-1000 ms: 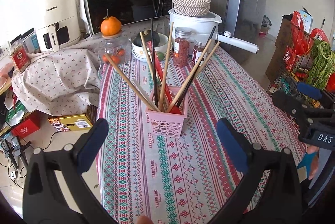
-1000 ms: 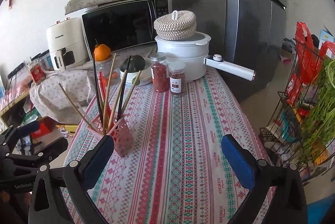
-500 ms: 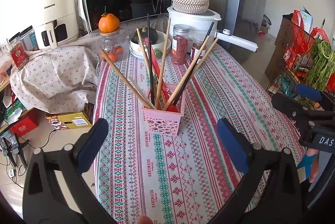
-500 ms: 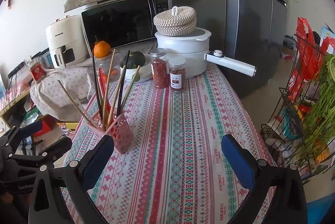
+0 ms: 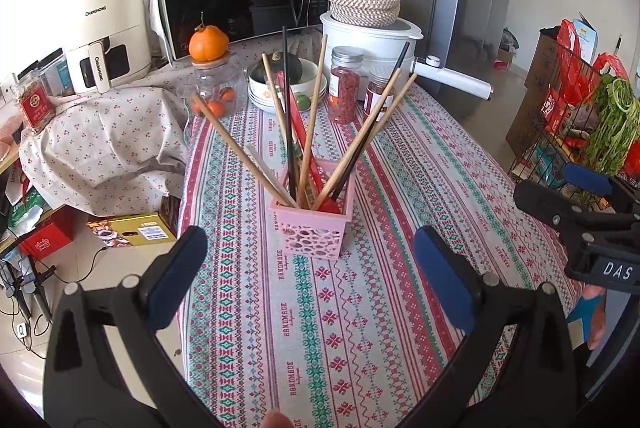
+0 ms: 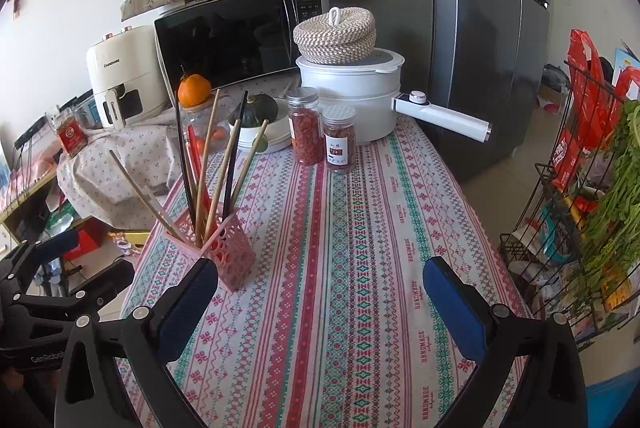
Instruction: Organize utensils
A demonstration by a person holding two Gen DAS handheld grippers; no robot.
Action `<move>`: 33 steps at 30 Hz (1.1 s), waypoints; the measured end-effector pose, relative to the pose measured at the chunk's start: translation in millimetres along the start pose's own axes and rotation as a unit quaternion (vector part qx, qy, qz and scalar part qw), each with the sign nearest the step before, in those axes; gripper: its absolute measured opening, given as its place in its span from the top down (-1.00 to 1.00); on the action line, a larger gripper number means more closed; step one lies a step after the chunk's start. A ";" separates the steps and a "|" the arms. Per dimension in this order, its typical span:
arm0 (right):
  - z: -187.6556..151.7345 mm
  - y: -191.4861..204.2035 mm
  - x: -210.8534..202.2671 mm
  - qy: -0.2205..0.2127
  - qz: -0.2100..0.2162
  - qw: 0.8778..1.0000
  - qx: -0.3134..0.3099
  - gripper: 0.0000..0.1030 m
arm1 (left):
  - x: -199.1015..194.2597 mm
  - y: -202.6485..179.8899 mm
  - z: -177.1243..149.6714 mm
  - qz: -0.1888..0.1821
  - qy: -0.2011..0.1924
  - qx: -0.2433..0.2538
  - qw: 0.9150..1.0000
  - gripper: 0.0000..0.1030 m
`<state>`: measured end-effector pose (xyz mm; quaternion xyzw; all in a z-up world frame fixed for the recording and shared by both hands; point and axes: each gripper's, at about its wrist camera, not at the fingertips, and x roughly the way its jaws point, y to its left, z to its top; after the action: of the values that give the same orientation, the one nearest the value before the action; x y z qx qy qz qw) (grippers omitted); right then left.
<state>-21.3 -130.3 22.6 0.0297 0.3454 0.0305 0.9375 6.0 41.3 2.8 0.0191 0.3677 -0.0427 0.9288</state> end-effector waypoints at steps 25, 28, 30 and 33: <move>-2.6 -0.9 3.3 0.007 -0.001 1.000 0.000 -1.00 | 0.0 -4.6 -3.0 -0.004 0.006 -0.009 1.000 -0.99; -2.4 -1.2 3.3 0.007 -0.001 1.000 0.000 -1.00 | -0.2 -5.3 -2.8 0.000 0.006 -0.009 1.000 -0.99; -2.4 -1.2 3.4 0.007 -0.001 1.000 0.000 -1.00 | -0.6 -6.3 -3.2 0.001 0.006 -0.009 1.000 -0.99; -2.6 -1.6 3.9 0.007 -0.001 1.000 0.000 -1.00 | -0.5 -5.7 -3.0 0.003 0.005 -0.007 1.000 -0.99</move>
<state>-19.9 -131.5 18.0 0.0295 0.3524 0.0296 0.9349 3.0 35.9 0.9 0.0142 0.3727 -0.0377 0.9271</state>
